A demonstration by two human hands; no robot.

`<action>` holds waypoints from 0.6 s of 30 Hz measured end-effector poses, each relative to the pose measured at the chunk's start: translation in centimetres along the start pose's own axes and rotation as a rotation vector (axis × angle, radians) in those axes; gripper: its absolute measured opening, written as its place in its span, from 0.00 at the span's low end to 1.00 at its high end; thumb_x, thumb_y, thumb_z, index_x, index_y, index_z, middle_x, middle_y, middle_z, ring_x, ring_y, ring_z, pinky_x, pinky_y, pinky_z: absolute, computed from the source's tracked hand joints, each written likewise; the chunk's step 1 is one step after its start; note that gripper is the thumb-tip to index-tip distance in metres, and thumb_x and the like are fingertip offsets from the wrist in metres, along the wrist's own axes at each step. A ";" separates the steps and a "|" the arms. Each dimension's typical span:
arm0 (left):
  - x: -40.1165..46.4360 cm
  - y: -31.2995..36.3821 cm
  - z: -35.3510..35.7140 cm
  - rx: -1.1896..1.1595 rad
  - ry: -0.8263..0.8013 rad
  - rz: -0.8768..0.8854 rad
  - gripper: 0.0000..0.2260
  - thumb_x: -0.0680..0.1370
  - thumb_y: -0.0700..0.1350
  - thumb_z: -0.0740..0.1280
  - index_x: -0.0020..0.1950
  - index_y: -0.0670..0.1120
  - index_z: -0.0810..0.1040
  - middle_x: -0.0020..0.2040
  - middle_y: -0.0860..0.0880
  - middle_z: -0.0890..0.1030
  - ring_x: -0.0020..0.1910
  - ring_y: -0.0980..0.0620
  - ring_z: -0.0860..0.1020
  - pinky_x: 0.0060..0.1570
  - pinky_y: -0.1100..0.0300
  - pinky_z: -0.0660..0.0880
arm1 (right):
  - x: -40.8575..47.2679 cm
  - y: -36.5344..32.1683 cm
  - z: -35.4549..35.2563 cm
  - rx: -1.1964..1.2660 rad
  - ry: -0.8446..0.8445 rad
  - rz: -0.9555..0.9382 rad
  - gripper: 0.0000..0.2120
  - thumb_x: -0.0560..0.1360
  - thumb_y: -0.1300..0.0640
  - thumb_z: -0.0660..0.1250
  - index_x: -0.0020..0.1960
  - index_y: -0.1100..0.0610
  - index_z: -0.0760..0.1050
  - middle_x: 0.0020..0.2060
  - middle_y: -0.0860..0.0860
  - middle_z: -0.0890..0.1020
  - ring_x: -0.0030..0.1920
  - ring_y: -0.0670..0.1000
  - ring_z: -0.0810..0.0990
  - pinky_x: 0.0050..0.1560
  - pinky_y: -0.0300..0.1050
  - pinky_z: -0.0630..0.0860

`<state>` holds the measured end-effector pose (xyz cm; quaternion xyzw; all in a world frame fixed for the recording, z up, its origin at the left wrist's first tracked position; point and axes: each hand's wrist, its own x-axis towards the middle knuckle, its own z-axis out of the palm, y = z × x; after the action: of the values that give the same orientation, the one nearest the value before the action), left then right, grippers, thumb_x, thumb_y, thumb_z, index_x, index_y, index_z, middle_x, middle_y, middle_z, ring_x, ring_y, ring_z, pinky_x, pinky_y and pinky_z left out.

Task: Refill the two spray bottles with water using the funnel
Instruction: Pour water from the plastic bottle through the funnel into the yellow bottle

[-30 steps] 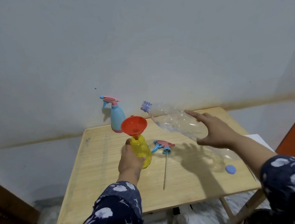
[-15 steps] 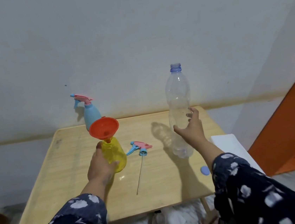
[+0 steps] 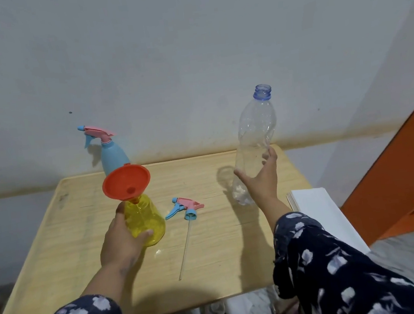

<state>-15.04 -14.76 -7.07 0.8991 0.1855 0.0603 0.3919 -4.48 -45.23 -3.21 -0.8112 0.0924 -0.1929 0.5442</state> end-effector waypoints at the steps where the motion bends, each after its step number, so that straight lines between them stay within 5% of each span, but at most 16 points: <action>1: 0.0 0.0 0.0 0.005 -0.001 0.003 0.42 0.69 0.47 0.78 0.77 0.52 0.57 0.67 0.45 0.75 0.65 0.40 0.73 0.61 0.43 0.72 | -0.1 -0.2 0.0 -0.001 -0.004 0.001 0.51 0.62 0.55 0.81 0.75 0.52 0.53 0.69 0.52 0.67 0.69 0.52 0.66 0.70 0.54 0.65; 9: -0.1 0.2 -0.2 0.029 -0.029 0.004 0.42 0.69 0.49 0.77 0.76 0.53 0.56 0.67 0.46 0.74 0.65 0.42 0.73 0.60 0.44 0.73 | -2.0 -0.4 -1.1 -0.124 -0.066 0.115 0.62 0.63 0.52 0.80 0.78 0.54 0.35 0.77 0.56 0.52 0.77 0.57 0.53 0.74 0.53 0.56; 18: -0.5 0.8 -0.9 0.049 -0.037 0.013 0.41 0.71 0.50 0.75 0.77 0.53 0.55 0.72 0.50 0.68 0.68 0.45 0.71 0.59 0.50 0.72 | -10.4 -1.7 3.3 -0.366 -0.185 0.207 0.56 0.68 0.49 0.76 0.78 0.54 0.37 0.77 0.55 0.48 0.75 0.60 0.49 0.68 0.61 0.62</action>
<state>-15.50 -14.86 -5.87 0.9107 0.1735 0.0415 0.3726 -12.71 -38.03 -5.00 -0.8969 0.1582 -0.0411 0.4108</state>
